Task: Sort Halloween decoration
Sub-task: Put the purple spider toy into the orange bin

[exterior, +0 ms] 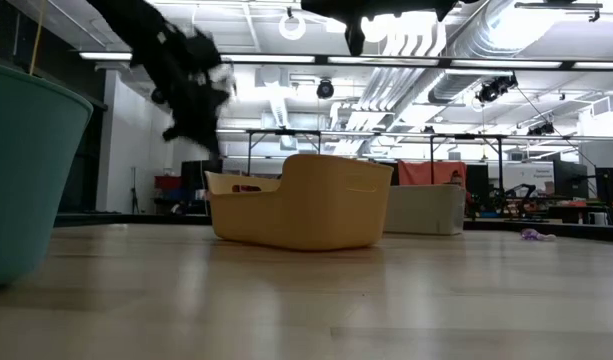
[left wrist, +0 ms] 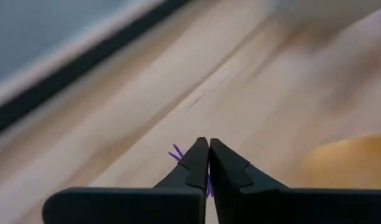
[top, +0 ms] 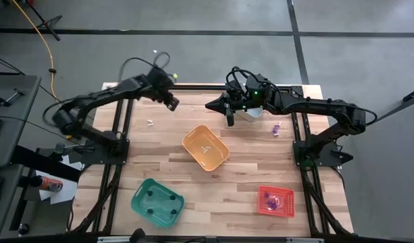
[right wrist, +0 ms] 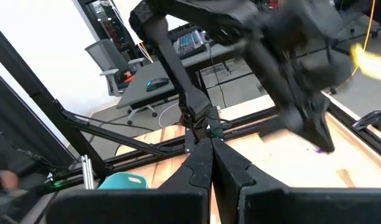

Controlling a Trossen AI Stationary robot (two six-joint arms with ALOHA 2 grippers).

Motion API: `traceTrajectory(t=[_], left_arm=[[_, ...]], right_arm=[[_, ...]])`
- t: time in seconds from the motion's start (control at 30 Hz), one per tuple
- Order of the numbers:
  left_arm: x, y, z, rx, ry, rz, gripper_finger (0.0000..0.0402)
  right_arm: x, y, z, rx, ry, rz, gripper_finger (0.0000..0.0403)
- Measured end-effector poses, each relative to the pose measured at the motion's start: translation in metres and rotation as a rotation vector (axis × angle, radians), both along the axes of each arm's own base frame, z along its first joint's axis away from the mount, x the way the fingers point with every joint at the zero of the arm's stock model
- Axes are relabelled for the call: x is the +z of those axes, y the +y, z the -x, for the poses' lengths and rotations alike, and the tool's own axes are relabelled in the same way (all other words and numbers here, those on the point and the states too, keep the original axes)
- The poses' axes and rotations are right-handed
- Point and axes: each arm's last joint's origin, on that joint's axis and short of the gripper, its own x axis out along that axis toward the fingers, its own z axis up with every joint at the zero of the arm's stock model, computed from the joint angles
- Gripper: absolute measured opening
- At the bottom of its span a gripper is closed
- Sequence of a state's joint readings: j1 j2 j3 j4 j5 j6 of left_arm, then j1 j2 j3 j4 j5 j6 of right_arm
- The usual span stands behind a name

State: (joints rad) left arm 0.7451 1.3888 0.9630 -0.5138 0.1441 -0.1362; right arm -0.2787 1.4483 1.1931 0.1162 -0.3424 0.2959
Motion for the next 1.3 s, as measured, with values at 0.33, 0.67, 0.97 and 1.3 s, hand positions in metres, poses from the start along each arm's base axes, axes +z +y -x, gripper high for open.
traceTrajectory(t=[0.33, 0.67, 0.97, 1.3], left_arm=[[0.119, -0.067, 0.006, -0.496, -0.834, -0.092, 0.0], [0.139, -0.095, -0.021, -0.613, -1.063, -0.114, 0.0], [0.131, -0.098, -0.044, -0.621, -1.106, -0.058, 0.0], [0.123, -0.099, -0.06, -0.616, -1.123, -0.055, 0.0]], right_arm=[[0.006, 0.005, -0.002, 0.019, -0.059, 0.043, 0.0], [0.026, 0.015, -0.004, 0.049, -0.129, 0.075, 0.0101], [0.035, 0.022, -0.005, 0.076, -0.157, 0.118, 0.0233], [0.033, 0.02, -0.005, 0.044, -0.133, 0.128, 0.0243]])
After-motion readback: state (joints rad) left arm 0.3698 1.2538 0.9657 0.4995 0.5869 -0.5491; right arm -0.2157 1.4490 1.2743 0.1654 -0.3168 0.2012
